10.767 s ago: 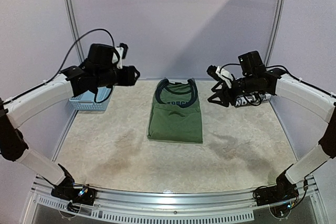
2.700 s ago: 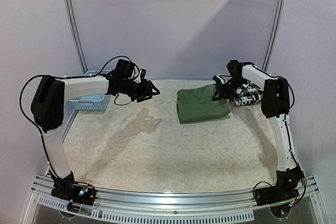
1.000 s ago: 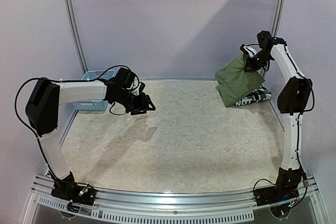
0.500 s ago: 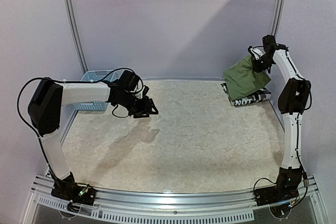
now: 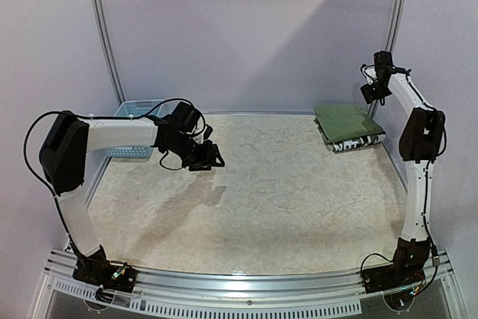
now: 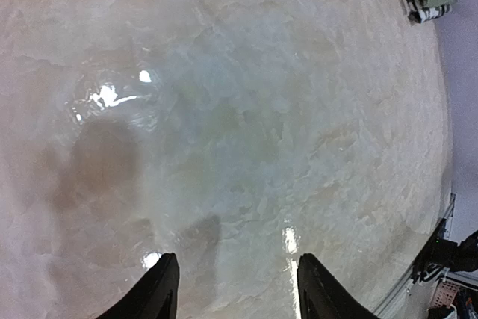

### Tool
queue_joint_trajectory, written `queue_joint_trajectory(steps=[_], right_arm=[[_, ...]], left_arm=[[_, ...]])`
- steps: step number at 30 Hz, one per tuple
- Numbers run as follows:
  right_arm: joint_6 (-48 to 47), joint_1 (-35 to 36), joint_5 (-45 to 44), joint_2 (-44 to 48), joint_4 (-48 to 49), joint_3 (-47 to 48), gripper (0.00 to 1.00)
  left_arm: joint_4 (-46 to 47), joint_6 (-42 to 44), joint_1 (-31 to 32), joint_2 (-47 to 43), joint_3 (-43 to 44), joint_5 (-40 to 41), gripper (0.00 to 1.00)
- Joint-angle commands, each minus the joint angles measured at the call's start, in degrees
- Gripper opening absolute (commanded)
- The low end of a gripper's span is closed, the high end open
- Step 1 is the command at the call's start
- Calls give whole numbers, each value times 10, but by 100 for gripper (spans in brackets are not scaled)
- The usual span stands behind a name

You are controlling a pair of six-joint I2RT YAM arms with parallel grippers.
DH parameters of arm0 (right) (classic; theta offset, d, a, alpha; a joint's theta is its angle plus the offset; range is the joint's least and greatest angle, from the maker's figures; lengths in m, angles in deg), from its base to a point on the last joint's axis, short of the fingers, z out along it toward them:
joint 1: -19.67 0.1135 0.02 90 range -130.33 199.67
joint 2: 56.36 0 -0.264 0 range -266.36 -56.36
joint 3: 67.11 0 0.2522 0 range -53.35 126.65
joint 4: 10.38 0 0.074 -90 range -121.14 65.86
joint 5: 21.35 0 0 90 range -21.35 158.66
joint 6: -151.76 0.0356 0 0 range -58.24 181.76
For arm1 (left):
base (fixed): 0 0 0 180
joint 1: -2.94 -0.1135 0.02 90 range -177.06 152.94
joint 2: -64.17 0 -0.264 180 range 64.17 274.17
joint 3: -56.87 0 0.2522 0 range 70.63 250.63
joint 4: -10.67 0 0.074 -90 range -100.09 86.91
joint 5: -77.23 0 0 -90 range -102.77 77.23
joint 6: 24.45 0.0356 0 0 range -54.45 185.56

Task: Fold and stack the mixed laundry pile
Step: Place the square-folded tank top at the corner of the board, then reset both arms

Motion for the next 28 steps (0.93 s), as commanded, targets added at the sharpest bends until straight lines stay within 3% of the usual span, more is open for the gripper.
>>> queue_joint_trajectory(steps=[1, 3, 6, 7, 8, 12, 16, 21, 28], right_arm=[[55, -1, 106, 113, -30, -43, 69], [79, -1, 205, 152, -38, -120, 77], [111, -1, 282, 237, 15, -268, 98], [117, -1, 298, 266, 34, -307, 99], [127, -1, 310, 286, 49, -346, 99], [150, 1, 371, 408, 123, -485, 99], [251, 3, 315, 528, 221, -625, 99], [279, 6, 283, 656, 287, -752, 99], [270, 8, 295, 711, 303, -836, 99]], left_arm=[[-53, 37, 10, -43, -1, 75, 55], [-73, 61, 13, -69, -4, 133, 57], [-99, 102, 15, -117, -5, 224, 69], [-108, 118, 14, -132, -1, 250, 88], [-119, 132, 14, -145, 4, 282, 99], [-148, 179, 14, -201, 20, 364, 100], [-152, 212, 14, -259, 19, 431, 100], [-111, 242, 13, -303, -3, 497, 100], [-78, 261, 13, -301, -37, 508, 100]])
